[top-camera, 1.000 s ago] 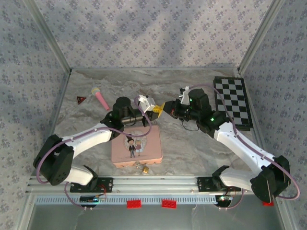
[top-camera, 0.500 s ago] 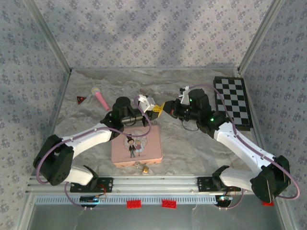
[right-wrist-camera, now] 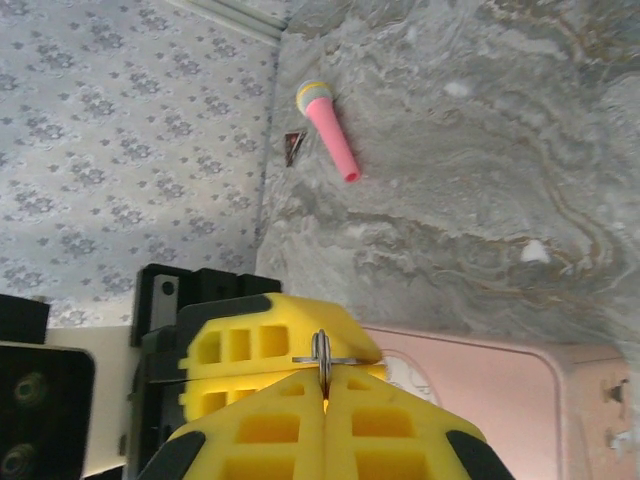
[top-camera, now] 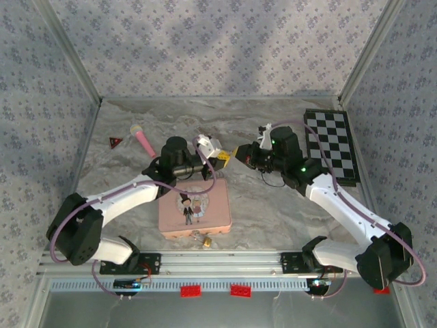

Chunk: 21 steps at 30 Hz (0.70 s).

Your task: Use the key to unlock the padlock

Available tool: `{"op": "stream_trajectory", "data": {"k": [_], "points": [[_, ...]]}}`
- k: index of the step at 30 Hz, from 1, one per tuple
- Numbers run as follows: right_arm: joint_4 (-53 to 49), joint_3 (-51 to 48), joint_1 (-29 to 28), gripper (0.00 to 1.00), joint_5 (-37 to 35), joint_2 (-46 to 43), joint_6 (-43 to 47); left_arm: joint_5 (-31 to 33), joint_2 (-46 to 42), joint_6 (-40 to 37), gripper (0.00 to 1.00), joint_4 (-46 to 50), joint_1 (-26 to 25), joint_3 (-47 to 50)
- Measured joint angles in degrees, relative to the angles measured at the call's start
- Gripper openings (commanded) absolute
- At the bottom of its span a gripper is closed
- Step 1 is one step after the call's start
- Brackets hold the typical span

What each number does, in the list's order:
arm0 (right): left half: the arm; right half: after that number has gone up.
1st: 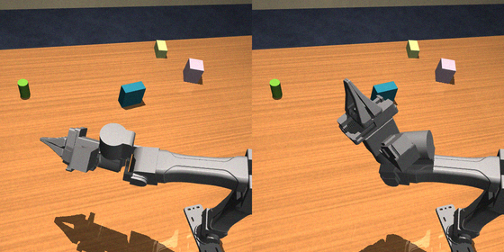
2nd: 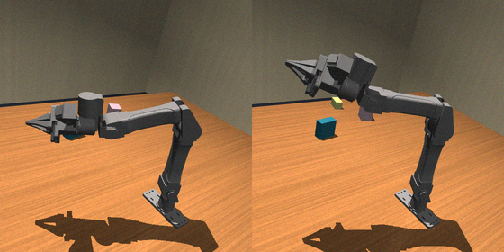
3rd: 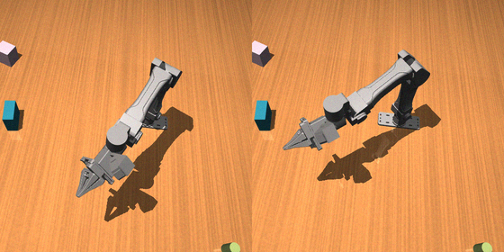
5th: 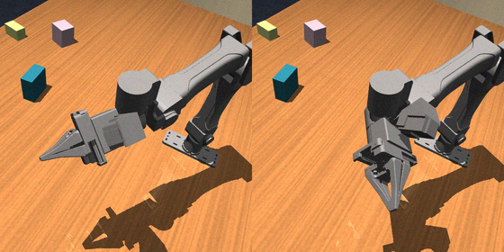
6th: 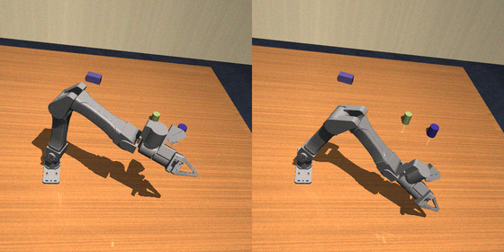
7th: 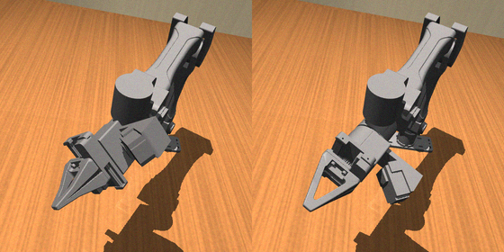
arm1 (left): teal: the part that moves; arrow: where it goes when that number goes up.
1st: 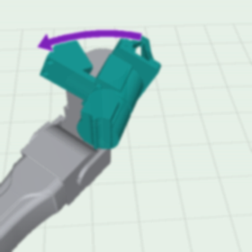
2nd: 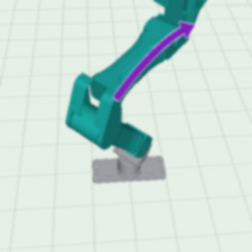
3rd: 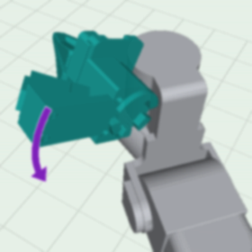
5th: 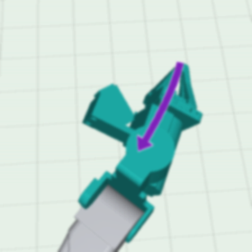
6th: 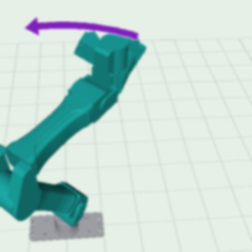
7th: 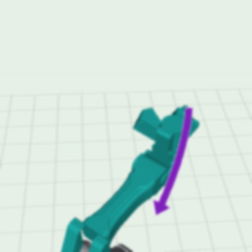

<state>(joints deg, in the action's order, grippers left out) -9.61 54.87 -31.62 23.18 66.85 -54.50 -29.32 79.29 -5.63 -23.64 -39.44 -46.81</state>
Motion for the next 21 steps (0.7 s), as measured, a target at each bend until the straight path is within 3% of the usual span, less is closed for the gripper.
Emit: {"op": "stream_trajectory", "data": {"k": [9, 13, 17, 21], "points": [[-7.3, 1.2, 1.9, 0.47, -0.4, -0.4, 10.3, 3.7, -1.0, -5.4, 0.00, 13.0, 0.0, -5.1], [-9.3, 1.6, 2.3, 0.52, -2.1, -1.8, 19.6, 4.9, -1.1, -7.4, 0.00, 21.0, 0.0, -8.5], [-1.8, -5.5, 2.3, 0.58, -3.8, -8.4, 32.0, 6.5, -1.1, -10.3, 0.00, 33.4, -0.3, -15.2], [8.3, -15.5, 1.6, 0.60, 1.2, -12.5, 42.9, 7.5, -1.1, -14.2, 0.00, 46.8, -1.1, -23.0]]}}
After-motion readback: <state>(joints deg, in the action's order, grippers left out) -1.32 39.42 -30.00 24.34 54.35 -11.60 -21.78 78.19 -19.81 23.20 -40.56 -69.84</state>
